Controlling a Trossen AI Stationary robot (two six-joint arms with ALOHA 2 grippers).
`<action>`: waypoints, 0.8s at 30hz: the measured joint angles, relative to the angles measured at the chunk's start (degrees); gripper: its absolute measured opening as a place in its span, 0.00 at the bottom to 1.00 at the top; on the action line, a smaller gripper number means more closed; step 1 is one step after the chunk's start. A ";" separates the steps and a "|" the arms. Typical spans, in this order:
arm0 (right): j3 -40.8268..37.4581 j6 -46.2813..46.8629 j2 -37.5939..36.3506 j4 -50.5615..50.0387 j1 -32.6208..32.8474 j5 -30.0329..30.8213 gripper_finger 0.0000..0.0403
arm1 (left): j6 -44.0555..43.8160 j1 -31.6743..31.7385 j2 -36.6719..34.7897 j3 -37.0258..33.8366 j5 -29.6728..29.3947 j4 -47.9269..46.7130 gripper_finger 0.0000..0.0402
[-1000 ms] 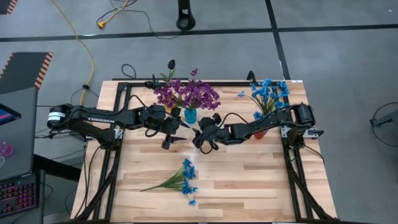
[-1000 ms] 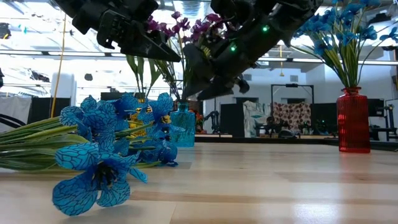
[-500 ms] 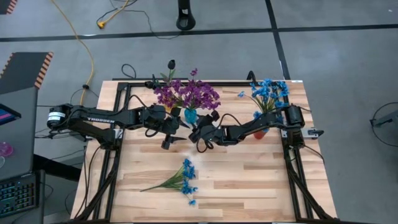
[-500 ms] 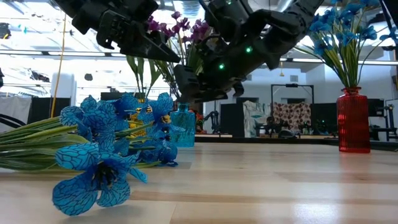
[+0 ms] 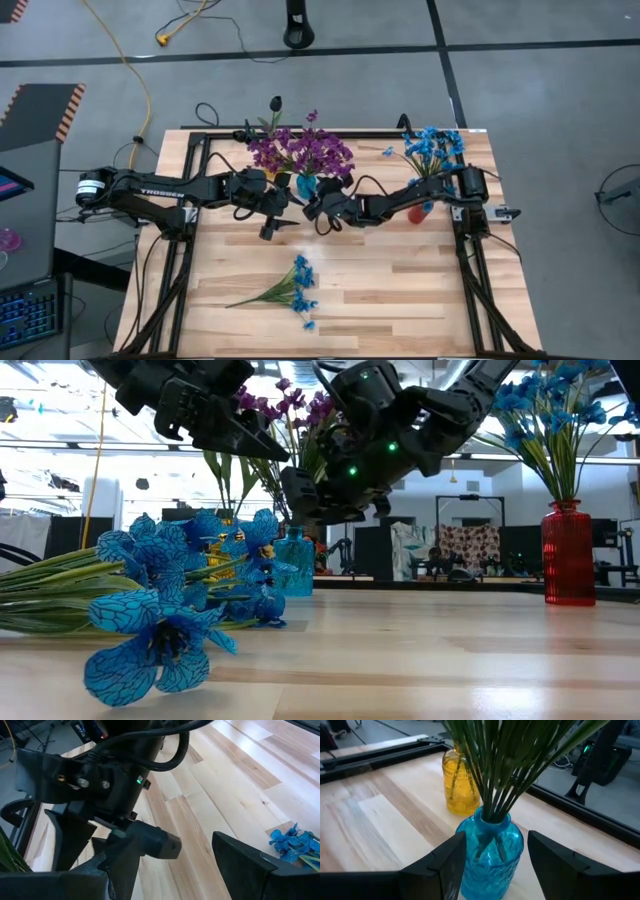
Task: Sort flowers into vase by color
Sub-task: Put the violet flower into the blue vase
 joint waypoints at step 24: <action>0.00 -2.82 0.22 0.76 -2.81 -7.67 0.59 | 0.04 0.00 0.00 0.00 -0.05 0.00 0.59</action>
